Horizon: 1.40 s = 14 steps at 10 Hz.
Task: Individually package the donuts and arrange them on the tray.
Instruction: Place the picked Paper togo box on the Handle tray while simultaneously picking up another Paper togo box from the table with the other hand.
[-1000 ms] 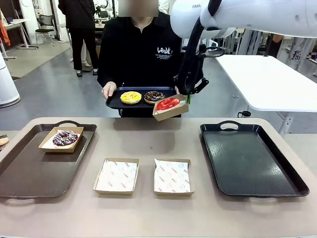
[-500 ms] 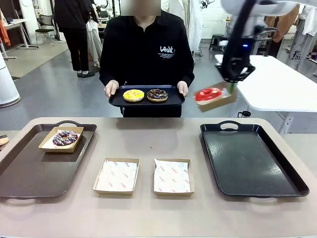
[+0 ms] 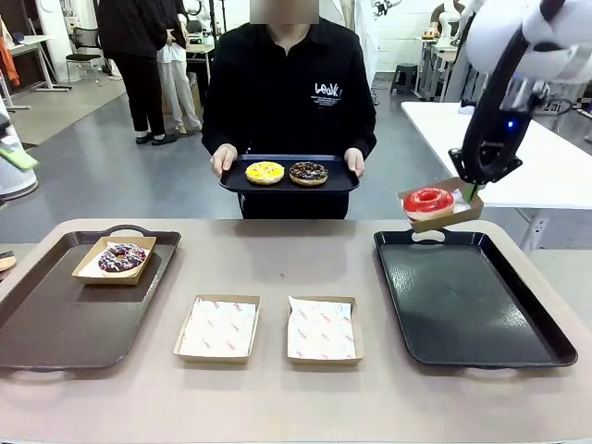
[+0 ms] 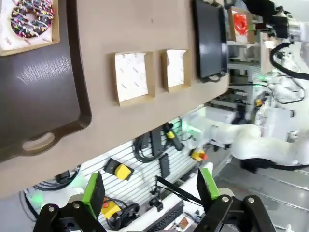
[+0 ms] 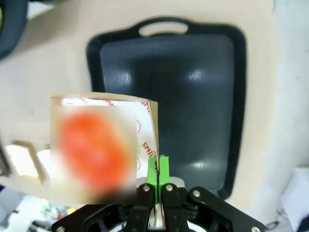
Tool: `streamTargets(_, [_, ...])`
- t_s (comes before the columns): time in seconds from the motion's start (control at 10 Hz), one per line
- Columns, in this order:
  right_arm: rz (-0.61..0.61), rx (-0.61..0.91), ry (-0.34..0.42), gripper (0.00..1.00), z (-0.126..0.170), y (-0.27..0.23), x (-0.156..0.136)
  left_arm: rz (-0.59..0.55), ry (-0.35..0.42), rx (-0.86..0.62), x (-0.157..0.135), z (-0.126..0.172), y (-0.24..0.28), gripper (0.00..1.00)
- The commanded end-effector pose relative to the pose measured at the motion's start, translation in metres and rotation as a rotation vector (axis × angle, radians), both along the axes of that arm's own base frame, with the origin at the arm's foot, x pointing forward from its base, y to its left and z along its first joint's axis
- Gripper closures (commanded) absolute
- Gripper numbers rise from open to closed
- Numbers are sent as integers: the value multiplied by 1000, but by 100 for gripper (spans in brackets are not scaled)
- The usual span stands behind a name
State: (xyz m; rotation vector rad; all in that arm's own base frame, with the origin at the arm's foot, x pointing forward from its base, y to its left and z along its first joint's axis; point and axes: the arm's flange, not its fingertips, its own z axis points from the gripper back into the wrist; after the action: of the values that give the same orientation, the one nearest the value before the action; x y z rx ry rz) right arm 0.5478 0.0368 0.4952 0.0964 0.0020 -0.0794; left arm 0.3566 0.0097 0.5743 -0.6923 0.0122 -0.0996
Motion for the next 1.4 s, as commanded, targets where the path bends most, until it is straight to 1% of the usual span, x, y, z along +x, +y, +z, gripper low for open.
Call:
streamTargets(0.0, [1, 34, -36, 99, -21, 1, -1, 11, -6, 130, 10, -15, -33, 0])
streamTargets(0.2, [18, 21, -40, 99, -34, 4, 4, -15, -21, 204, 15, -24, -68, 0])
streamTargets(0.3, [27, 22, -30, 99, -40, 6, 7, -28, -29, 241, 17, -31, -82, 0])
streamTargets(0.6, [64, 30, -3, 99, -55, 11, 16, -38, -25, 338, 24, -58, -119, 0])
streamTargets(0.7, [25, 0, 0, 99, -48, 9, 9, -40, -27, 358, 25, -65, -129, 0])
streamTargets(1.0, [25, 0, 0, 99, -48, 9, 9, -40, -42, 415, 29, -87, -156, 0])
streamTargets(1.1, [25, 0, 0, 99, -48, 9, 9, -30, -56, 443, 30, -96, -166, 0])
streamTargets(1.3, [25, 0, 0, 99, -48, 9, 9, 8, -118, 516, 29, -114, -187, 0])
